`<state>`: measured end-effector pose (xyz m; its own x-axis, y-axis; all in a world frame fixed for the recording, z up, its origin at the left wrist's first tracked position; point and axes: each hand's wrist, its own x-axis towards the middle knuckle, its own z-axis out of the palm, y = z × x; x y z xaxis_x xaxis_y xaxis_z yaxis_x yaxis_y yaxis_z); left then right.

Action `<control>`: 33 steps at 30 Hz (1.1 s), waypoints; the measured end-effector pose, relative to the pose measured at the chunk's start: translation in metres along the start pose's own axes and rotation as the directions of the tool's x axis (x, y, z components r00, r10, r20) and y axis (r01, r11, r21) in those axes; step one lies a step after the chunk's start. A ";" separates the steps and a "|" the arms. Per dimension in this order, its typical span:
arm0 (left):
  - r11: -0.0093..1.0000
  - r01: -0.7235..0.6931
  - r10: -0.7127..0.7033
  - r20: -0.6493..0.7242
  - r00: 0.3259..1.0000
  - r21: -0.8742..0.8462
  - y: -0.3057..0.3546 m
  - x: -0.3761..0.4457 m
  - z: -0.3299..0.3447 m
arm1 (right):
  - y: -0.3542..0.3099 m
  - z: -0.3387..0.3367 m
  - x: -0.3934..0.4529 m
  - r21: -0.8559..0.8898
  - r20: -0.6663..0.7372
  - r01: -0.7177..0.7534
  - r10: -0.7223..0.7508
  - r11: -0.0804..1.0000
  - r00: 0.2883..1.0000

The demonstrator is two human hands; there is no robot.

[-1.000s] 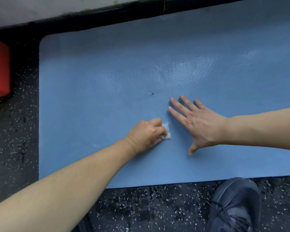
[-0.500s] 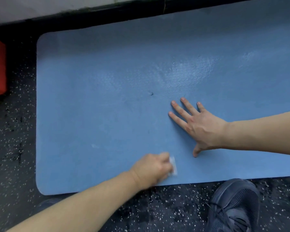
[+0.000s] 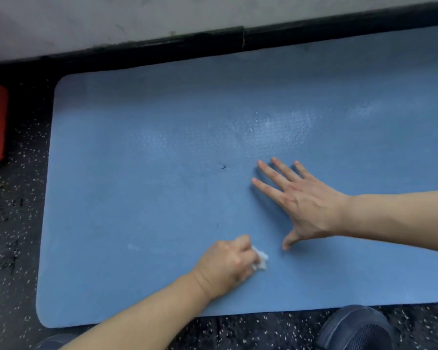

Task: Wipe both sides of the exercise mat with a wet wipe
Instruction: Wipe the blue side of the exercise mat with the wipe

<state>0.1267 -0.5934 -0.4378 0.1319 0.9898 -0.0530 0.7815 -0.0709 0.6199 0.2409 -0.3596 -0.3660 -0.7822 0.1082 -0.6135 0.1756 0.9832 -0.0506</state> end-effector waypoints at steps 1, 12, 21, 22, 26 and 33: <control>0.999 0.027 -0.027 -0.020 0.999 -0.035 0.000 0.003 -0.002 | 0.008 -0.006 0.005 0.016 -0.005 -0.022 0.022 1.000 1.000; 0.984 0.167 -0.175 -0.215 0.961 -0.057 -0.008 0.037 -0.009 | 0.045 -0.017 0.032 -0.060 0.027 -0.084 0.085 0.995 0.996; 0.932 0.359 -0.303 -0.629 0.716 -0.040 -0.032 0.076 -0.067 | 0.045 -0.017 0.031 -0.047 0.029 -0.086 0.087 0.995 0.996; 0.962 0.266 -0.184 -0.586 0.789 0.056 -0.030 0.073 -0.059 | 0.045 -0.017 0.031 -0.048 0.028 -0.085 0.086 0.995 0.996; 0.981 -0.093 0.140 -0.288 0.947 0.169 -0.017 0.040 -0.005 | 0.046 -0.016 0.030 -0.048 0.022 -0.081 0.083 0.996 0.996; 0.907 -0.357 0.389 -0.122 0.913 0.224 -0.037 0.045 -0.020 | 0.047 -0.016 0.030 -0.042 0.027 -0.078 0.079 0.996 0.996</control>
<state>0.0918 -0.5436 -0.4470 0.3503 0.8912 0.2881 0.7982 -0.4450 0.4060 0.2166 -0.3082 -0.3742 -0.7494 0.1818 -0.6366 0.2109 0.9770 0.0308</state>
